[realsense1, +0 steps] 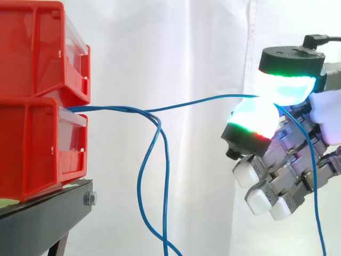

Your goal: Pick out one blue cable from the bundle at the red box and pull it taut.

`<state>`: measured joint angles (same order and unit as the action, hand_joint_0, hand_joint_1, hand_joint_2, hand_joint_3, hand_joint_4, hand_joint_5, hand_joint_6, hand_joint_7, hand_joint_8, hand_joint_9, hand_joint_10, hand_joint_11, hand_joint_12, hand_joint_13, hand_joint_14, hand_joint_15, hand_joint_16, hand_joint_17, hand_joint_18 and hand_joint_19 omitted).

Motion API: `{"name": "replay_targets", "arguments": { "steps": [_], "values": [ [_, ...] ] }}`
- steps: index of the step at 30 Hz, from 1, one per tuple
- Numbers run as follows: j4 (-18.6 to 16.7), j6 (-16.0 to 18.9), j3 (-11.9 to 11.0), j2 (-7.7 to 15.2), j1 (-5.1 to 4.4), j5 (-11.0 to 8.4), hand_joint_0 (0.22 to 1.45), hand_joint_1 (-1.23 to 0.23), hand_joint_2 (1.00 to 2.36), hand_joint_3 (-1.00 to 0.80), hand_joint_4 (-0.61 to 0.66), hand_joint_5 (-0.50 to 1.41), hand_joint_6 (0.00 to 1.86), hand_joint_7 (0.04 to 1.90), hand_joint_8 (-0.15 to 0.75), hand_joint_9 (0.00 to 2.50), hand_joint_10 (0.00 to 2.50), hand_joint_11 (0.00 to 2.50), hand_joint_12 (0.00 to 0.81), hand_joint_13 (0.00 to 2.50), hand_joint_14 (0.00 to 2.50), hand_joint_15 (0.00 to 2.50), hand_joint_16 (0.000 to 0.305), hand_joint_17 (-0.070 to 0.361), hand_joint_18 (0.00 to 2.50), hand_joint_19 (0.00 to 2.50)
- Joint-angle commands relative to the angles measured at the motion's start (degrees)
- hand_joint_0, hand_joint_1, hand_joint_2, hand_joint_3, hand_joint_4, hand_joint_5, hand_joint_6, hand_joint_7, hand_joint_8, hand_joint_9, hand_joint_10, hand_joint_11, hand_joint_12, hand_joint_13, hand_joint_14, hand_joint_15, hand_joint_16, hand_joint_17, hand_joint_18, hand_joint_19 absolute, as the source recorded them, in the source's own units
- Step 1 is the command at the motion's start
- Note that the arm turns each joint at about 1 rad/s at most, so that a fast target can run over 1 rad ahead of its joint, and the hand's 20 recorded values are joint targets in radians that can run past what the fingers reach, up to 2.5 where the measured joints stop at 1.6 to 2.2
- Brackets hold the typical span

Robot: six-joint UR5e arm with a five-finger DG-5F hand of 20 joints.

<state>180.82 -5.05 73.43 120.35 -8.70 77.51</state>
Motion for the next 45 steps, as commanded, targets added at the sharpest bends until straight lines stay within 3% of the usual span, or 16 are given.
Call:
{"name": "replay_targets", "arguments": {
  "steps": [1,5,8,39,45],
  "values": [
    [-2.8,-0.6,0.2,0.0,-0.17,-0.25,0.63,-0.85,1.02,0.00,-0.19,-0.09,0.92,1.06,0.160,0.73,0.01,0.19,0.302,0.59,0.01,0.36,0.033,0.075,0.33,0.46],
    [-5.3,-1.0,0.2,0.0,-0.17,-0.08,0.63,-0.85,1.02,0.00,-0.19,-0.09,0.92,1.05,0.156,0.74,0.01,0.20,0.294,0.59,0.01,0.36,0.032,0.071,0.31,0.46],
    [-6.1,-1.2,0.2,0.0,-0.17,-0.34,0.63,-0.86,1.02,-0.01,-0.19,-0.08,0.92,1.05,0.158,0.75,0.01,0.20,0.237,0.58,0.01,0.37,0.020,0.045,0.24,0.46],
    [-6.1,-1.5,0.2,0.0,-0.17,-0.34,0.62,-0.86,1.01,-0.01,-0.16,-0.08,0.90,1.07,0.173,0.87,0.01,0.31,0.236,0.69,0.02,0.46,0.016,0.036,0.21,0.51],
    [-6.1,-1.5,0.2,0.0,-0.09,-0.34,0.62,-0.87,1.01,-0.02,-0.15,-0.08,0.90,1.07,0.174,0.88,0.01,0.31,0.203,0.70,0.02,0.47,0.009,0.021,0.19,0.49]
  ]
}}
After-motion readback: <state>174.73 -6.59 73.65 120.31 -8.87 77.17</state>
